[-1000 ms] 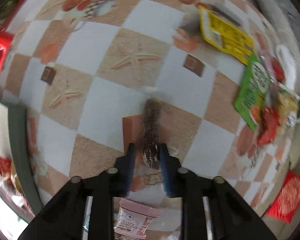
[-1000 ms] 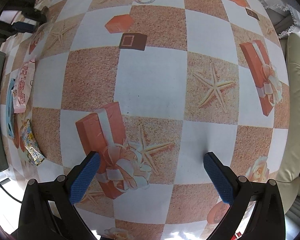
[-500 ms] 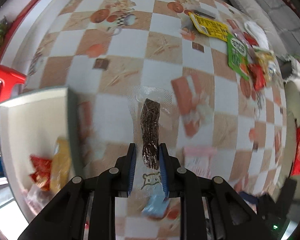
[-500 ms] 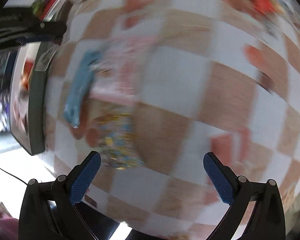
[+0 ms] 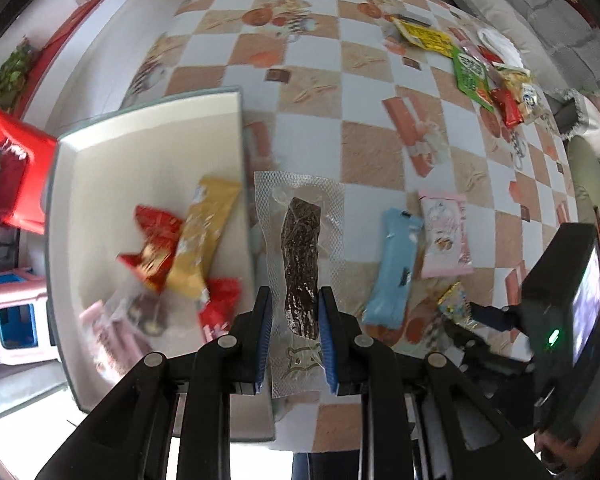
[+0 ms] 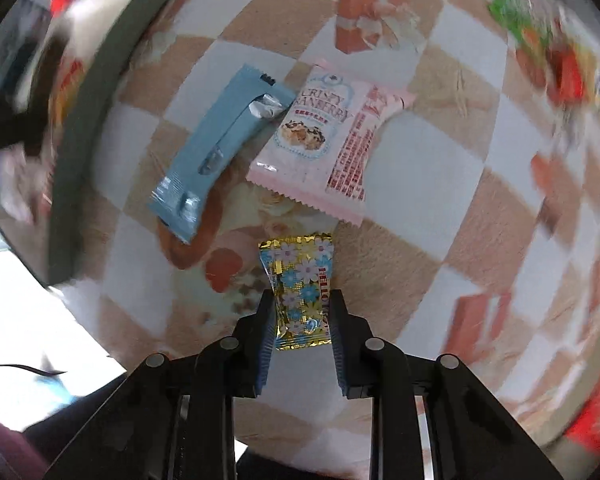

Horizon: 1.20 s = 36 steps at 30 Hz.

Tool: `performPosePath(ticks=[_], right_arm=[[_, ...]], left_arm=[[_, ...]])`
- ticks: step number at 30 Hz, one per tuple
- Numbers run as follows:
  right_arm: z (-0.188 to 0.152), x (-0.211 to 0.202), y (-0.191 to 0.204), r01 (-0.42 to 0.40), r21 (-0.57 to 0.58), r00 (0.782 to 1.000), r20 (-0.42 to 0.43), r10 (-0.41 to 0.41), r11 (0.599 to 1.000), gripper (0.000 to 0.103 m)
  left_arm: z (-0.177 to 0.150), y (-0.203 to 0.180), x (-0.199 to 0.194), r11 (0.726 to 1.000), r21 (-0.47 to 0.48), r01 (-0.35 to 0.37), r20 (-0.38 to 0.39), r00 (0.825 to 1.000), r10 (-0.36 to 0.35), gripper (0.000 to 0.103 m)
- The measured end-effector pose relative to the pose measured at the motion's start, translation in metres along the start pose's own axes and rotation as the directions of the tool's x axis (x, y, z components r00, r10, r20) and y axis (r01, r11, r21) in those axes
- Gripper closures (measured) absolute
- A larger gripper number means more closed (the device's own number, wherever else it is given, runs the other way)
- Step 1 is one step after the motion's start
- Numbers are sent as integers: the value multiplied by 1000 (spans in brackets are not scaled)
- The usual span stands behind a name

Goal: Organize snacks
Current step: 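Carry the jerky bag and floral candy over the white tray and open both tools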

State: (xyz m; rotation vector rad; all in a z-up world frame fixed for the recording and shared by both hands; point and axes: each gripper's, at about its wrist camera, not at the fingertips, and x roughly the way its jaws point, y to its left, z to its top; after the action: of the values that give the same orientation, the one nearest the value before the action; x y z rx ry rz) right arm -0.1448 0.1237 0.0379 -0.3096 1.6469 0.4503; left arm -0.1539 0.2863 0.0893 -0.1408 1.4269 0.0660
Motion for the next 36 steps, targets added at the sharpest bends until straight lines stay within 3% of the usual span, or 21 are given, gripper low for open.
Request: performPosePath(ticks=[4, 16, 27, 36], right_arm=[[-1, -15, -26, -120, 125, 993, 25, 118, 985, 76], [21, -64, -69, -189, 156, 980, 91, 177, 970, 76], [48, -68, -7, -233, 75, 967, 126, 222, 970, 76], [72, -68, 39, -265, -3, 959, 105, 264, 964, 76]], left_arm=[[-10, 15, -10, 1000, -30, -5, 26, 1000, 6, 78], [-14, 38, -22, 997, -77, -22, 70, 997, 27, 78], [-13, 65, -31, 990, -134, -36, 104, 993, 50, 78], [-19, 97, -33, 975, -218, -47, 106, 992, 72, 78]])
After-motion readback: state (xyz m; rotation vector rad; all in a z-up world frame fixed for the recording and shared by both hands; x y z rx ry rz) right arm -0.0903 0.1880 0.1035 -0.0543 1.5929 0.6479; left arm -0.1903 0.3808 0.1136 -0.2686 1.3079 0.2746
